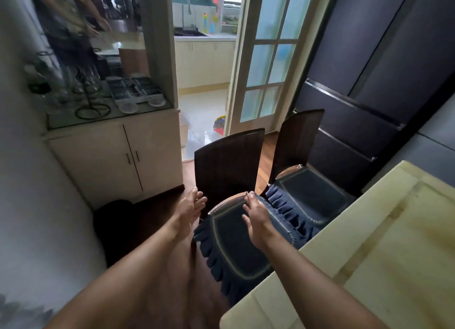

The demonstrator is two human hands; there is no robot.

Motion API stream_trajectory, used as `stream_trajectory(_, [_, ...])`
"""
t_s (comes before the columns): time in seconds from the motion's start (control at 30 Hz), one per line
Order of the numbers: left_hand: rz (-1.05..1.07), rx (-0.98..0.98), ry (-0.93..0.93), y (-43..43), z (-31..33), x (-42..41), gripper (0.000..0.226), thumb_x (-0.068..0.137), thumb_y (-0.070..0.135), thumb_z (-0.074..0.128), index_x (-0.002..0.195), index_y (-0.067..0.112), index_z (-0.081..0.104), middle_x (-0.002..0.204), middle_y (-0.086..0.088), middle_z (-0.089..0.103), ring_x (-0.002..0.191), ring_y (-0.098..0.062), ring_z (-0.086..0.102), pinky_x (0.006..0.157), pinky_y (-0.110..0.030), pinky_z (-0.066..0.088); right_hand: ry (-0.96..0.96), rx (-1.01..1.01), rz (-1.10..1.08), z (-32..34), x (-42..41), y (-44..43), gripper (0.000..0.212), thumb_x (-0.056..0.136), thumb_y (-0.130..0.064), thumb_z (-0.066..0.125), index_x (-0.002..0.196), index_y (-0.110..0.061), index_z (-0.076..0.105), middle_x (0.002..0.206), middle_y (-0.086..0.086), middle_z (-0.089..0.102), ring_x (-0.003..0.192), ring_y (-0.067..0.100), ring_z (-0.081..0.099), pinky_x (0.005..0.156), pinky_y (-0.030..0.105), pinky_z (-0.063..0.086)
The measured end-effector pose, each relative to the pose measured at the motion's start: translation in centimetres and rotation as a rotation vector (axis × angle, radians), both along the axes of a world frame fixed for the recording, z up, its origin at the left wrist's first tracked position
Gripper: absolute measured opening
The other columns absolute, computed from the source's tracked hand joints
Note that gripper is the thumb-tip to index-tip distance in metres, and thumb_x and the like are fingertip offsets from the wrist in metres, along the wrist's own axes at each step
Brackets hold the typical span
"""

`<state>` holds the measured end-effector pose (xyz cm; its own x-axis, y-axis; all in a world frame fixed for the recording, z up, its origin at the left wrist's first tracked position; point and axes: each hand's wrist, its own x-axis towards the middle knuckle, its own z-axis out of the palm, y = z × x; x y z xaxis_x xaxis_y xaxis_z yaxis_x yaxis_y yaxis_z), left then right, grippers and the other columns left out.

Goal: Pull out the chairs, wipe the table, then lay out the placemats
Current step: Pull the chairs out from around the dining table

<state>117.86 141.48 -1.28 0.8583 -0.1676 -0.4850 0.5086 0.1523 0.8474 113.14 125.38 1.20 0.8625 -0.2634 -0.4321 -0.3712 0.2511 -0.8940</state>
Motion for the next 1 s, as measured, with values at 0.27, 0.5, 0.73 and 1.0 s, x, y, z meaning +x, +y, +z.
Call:
stream_trajectory(0.27, [-0.114,0.01,0.025,-1.3,-2.8,10.8,0.057,0.099,0.047,0.029,0.141,0.009,0.039,0.141,-0.01,0.048,0.133,-0.022,0.043,0.114,-0.036,0.024,0.024,0.045,-0.115,-3.6,8.2,-0.9,0.047,0.103,-0.036,0.028,0.136,-0.004,0.041,0.144,0.011,0.042,0.134,0.025,0.04,0.108,0.037,0.029])
stream_trajectory(0.5, [-0.261,0.028,0.032,-3.5,-3.3,20.7,0.056,0.099,0.047,0.029,0.14,0.012,0.04,0.14,-0.007,0.05,0.131,-0.021,0.045,0.112,-0.034,0.027,0.048,0.067,-0.243,-5.6,17.2,-1.3,0.053,0.103,-0.038,0.028,0.145,-0.008,0.031,0.151,0.01,0.034,0.139,0.022,0.033,0.11,0.036,0.026])
stream_trajectory(0.73, [-0.428,0.044,0.013,-4.9,-1.9,26.8,0.056,0.099,0.046,0.028,0.142,0.012,0.037,0.142,-0.006,0.048,0.132,-0.021,0.043,0.113,-0.034,0.026,0.057,0.097,-0.366,-4.7,21.1,-1.2,0.052,0.103,-0.037,0.028,0.147,-0.01,0.029,0.152,0.008,0.032,0.14,0.022,0.032,0.113,0.037,0.024])
stream_trajectory(1.0, [-0.773,0.034,-0.06,-9.3,-0.2,34.2,0.056,0.1,0.045,0.024,0.144,0.011,0.034,0.146,-0.007,0.043,0.135,-0.021,0.039,0.109,-0.03,0.026,0.091,0.062,-0.727,-4.2,24.1,-1.7,0.05,0.101,-0.041,0.034,0.139,-0.01,0.042,0.146,0.006,0.042,0.132,0.021,0.042,0.112,0.038,0.029])
